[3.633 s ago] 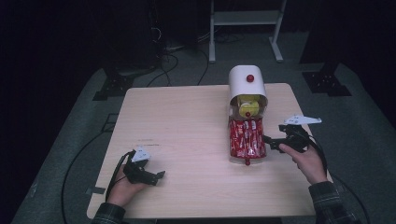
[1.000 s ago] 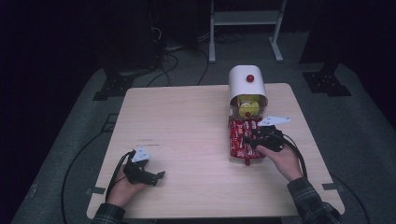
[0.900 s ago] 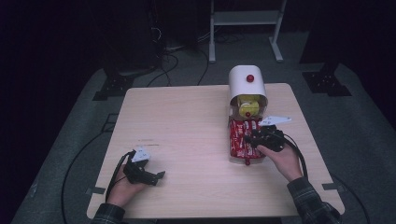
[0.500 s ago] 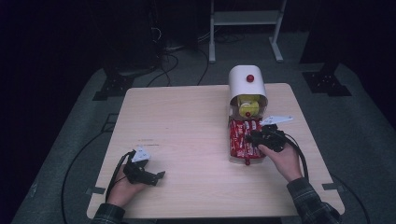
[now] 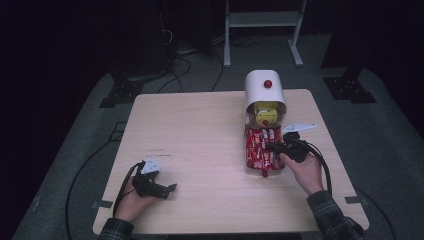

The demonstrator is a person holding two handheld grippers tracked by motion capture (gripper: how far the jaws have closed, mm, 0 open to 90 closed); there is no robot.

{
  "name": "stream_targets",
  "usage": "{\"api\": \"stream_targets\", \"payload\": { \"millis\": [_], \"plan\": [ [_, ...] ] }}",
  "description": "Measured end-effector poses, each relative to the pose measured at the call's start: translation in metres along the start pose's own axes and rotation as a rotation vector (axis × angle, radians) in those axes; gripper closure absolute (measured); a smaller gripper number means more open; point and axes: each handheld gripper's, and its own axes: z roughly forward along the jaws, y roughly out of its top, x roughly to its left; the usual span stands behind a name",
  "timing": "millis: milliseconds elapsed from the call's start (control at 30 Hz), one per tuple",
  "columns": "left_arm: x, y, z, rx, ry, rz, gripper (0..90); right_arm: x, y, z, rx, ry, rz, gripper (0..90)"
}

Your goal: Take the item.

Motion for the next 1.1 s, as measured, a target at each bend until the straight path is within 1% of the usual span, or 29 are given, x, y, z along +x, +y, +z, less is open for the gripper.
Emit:
{"api": "stream_targets", "payload": {
  "millis": [33,133,167,367,733,1100],
  "plan": [
    [0.000,0.000,0.000,0.000,0.000,0.000,0.0,-0.001,0.000,0.000,0.001,0.006,0.011,86.5],
    [0.000,0.000,0.000,0.000,0.000,0.000,0.0,-0.001,0.000,0.000,0.005,0.012,0.023,87.2],
    [0.000,0.000,0.000,0.000,0.000,0.000,0.0,-0.002,0.000,-0.001,0.005,0.020,0.034,87.6],
    [0.000,0.000,0.000,0.000,0.000,0.000,0.0,-0.004,0.001,-0.006,-0.005,0.031,0.048,87.9],
    [0.000,0.000,0.000,0.001,0.000,0.001,0.0,-0.004,0.003,-0.019,-0.031,0.041,0.060,88.0],
    [0.000,0.000,0.000,0.000,0.000,0.000,0.0,-0.007,0.001,-0.032,-0.034,0.037,0.066,88.0]
  ]
}}
